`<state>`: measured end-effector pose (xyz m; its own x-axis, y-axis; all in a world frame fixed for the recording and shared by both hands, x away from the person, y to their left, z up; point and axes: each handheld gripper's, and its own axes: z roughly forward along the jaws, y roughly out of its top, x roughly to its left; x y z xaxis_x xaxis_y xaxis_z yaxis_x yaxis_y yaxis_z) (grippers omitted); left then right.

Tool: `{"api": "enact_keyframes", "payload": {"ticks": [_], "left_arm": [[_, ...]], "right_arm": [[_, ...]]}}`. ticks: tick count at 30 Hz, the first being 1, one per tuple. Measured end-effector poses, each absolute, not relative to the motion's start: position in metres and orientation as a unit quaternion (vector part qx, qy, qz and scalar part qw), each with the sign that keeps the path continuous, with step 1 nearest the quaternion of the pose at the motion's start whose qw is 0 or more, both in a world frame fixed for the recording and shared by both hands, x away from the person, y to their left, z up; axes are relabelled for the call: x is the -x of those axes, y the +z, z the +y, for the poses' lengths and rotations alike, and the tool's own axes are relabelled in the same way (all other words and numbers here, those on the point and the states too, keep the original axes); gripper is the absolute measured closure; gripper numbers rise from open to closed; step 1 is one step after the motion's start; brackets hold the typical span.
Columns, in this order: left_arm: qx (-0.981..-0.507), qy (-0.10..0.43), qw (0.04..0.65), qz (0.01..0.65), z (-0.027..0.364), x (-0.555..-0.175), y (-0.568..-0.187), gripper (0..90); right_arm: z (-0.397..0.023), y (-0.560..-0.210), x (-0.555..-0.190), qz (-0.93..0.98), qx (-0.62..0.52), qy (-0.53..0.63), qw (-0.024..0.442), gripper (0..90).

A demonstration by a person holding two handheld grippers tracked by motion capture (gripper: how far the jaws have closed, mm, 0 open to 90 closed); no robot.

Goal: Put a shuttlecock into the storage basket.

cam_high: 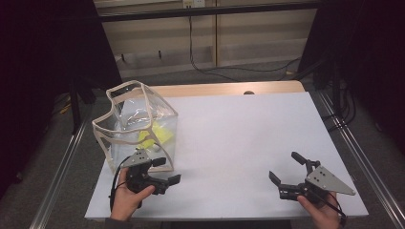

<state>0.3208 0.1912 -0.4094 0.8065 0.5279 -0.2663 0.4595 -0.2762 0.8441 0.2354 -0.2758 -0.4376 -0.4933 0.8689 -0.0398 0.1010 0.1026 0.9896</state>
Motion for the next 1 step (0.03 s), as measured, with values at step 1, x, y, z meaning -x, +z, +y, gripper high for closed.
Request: {"api": "enact_keyframes", "payload": {"ticks": [1], "left_arm": [[-0.799,0.033,0.516,0.307,0.1916,-0.3205,-0.4093,7.5]], "right_arm": [[-0.2754,-0.4377,-0.2355,0.659,-0.367,0.56,0.343,3.1]]}}
